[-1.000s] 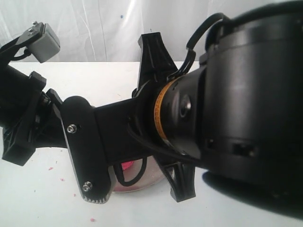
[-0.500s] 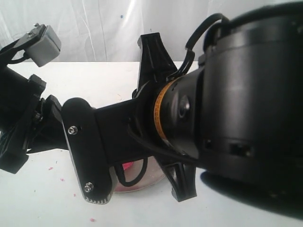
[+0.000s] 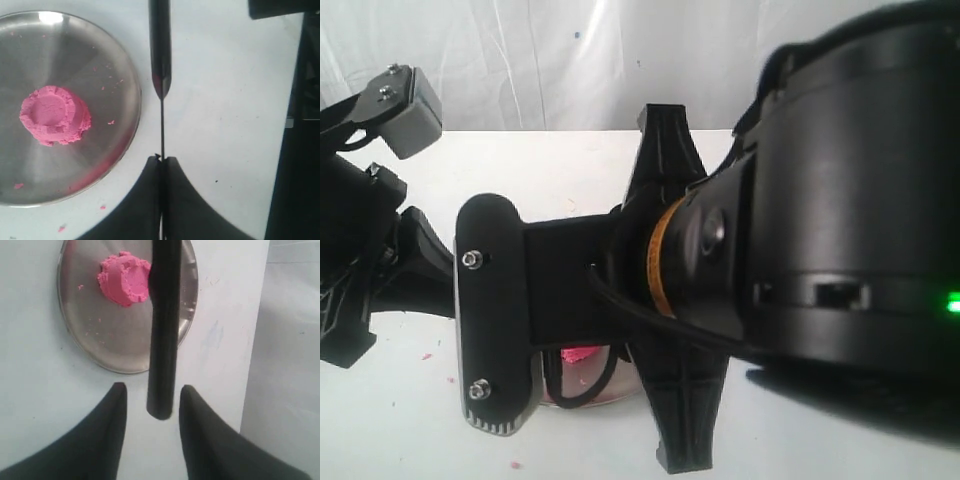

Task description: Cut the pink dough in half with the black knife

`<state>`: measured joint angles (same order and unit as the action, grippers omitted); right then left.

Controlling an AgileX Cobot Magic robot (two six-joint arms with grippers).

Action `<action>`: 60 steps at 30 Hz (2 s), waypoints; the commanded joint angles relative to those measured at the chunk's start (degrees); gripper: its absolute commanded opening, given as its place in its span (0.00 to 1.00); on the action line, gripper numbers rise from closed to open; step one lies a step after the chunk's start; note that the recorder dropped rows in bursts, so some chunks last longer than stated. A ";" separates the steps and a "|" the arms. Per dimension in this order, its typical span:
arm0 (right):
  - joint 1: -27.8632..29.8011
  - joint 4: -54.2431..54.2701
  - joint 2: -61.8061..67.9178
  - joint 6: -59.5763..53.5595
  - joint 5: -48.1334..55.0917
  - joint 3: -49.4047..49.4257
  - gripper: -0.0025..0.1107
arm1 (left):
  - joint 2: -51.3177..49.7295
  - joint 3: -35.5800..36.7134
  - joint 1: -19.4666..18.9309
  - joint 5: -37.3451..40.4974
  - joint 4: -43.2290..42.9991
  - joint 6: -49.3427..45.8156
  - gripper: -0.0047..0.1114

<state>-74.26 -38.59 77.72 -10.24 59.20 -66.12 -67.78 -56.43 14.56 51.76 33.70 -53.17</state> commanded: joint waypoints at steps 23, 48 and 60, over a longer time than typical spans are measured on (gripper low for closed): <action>28.81 52.08 -6.40 -29.93 -7.81 2.52 0.34 | 3.11 -0.20 -0.11 4.78 -1.63 -4.83 0.04; 34.49 67.17 -2.12 -48.77 -12.00 8.49 0.34 | 3.81 -0.20 -0.11 3.32 0.49 -6.98 0.04; 34.49 67.17 -0.18 -49.79 -14.31 8.49 0.34 | 3.81 -0.20 -0.11 3.46 2.09 -6.98 0.04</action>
<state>-40.11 28.17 76.84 -59.27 45.36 -58.06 -64.55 -56.43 14.56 54.49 33.63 -60.04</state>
